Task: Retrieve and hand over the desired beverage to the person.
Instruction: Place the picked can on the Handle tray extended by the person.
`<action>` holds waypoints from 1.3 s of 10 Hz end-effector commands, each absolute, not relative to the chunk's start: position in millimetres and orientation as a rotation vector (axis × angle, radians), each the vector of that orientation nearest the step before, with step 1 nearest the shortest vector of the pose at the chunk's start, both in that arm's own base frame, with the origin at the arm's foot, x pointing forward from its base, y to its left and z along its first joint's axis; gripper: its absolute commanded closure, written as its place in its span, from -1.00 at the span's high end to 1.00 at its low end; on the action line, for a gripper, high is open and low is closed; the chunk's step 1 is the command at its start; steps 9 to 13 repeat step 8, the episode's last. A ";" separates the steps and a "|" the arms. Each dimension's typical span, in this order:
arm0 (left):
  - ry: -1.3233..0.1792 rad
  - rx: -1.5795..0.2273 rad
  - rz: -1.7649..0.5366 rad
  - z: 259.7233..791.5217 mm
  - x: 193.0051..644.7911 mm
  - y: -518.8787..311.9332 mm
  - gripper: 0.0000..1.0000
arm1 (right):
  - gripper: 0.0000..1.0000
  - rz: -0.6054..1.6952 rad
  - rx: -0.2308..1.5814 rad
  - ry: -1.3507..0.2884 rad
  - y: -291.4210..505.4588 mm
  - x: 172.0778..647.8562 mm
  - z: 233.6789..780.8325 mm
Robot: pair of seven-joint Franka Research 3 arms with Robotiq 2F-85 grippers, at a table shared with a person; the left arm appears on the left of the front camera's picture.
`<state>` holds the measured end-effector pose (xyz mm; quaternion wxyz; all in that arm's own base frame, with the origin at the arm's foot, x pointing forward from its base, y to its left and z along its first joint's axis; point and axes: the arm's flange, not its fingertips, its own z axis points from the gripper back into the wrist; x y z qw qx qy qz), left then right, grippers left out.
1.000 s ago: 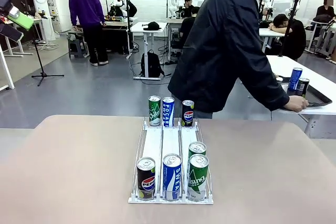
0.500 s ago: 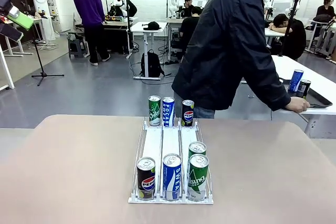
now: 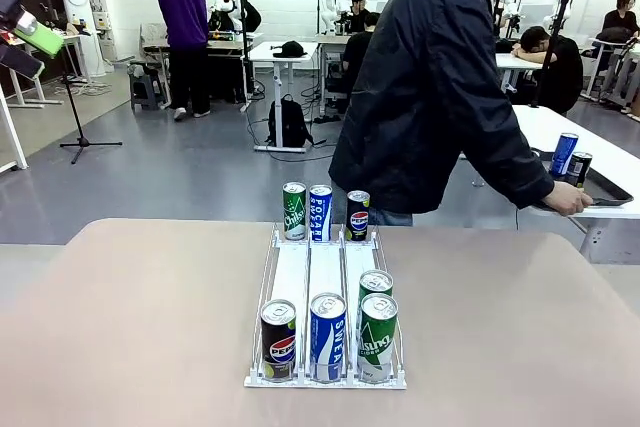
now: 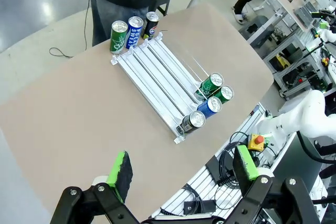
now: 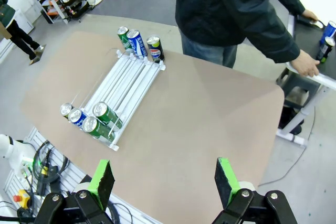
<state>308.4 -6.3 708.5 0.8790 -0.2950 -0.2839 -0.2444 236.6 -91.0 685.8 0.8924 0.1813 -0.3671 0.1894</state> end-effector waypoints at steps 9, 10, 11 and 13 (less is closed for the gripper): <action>-0.602 -0.621 -0.523 709.2 309.0 -5.5 1.00 | 1.00 0.415 0.400 -0.763 -90.3 237.9 685.7; -0.602 -0.621 -0.523 709.2 309.0 -5.5 1.00 | 1.00 0.415 0.400 -0.763 -90.3 237.9 685.7; -0.602 -0.621 -0.523 709.2 309.0 -5.5 1.00 | 1.00 0.415 0.400 -0.763 -90.3 237.9 685.7; -0.602 -0.621 -0.523 709.2 309.0 -5.5 1.00 | 1.00 0.415 0.400 -0.763 -90.3 237.9 685.7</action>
